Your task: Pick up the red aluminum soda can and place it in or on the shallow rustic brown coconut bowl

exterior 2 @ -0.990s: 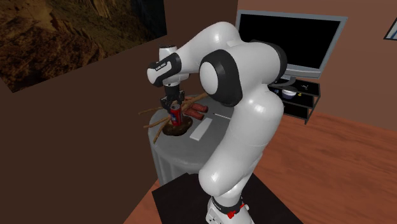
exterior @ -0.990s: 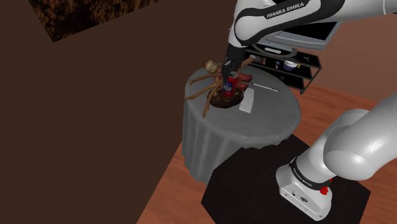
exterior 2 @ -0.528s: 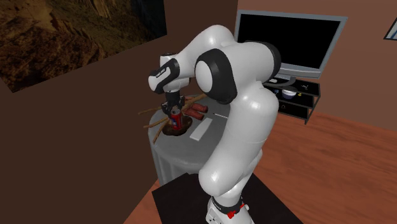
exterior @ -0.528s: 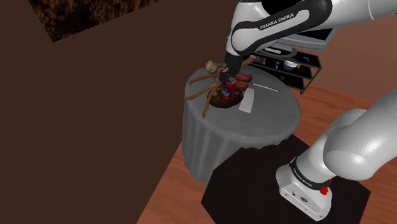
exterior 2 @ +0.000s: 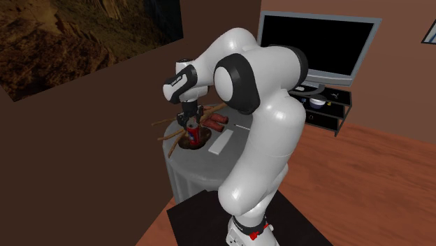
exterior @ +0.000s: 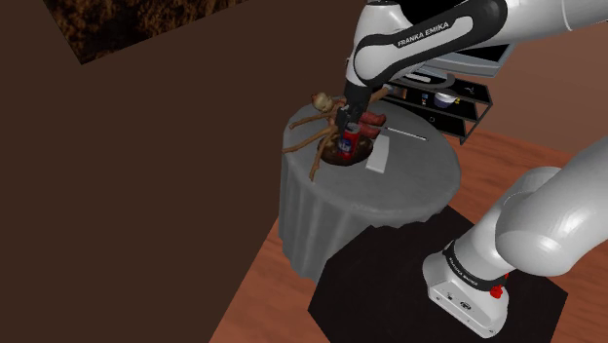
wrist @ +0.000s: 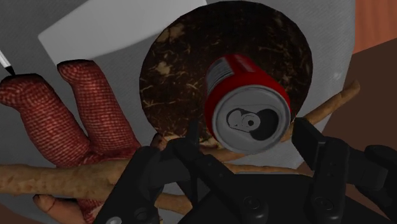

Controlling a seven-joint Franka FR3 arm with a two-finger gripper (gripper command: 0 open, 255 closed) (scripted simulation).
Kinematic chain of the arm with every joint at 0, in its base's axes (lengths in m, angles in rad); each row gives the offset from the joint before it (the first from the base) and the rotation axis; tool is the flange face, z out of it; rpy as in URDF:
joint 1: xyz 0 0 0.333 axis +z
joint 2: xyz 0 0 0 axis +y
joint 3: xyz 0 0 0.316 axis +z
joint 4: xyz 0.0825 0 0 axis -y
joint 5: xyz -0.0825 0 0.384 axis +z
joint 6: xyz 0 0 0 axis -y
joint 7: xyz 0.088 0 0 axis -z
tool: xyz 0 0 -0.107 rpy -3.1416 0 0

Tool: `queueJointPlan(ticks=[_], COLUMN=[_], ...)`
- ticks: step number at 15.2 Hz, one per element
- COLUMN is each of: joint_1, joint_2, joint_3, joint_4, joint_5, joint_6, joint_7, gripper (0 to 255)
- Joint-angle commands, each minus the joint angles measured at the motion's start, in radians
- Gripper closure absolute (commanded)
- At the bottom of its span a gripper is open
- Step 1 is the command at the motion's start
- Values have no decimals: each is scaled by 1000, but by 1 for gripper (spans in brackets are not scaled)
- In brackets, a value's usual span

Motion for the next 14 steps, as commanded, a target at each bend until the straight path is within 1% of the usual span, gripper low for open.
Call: queueJointPlan(ticks=[1, 5, 9, 14], joint_1=[0, 0, 0, 0], joint_2=[0, 0, -61, -61], joint_3=[0, 0, 4, 4], joint_4=[0, 0, 72, 72], joint_5=[0, 0, -8, -8], joint_6=[0, 0, -132, -132], joint_7=[0, 0, 7, 7], gripper=[0, 0, 0, 0])
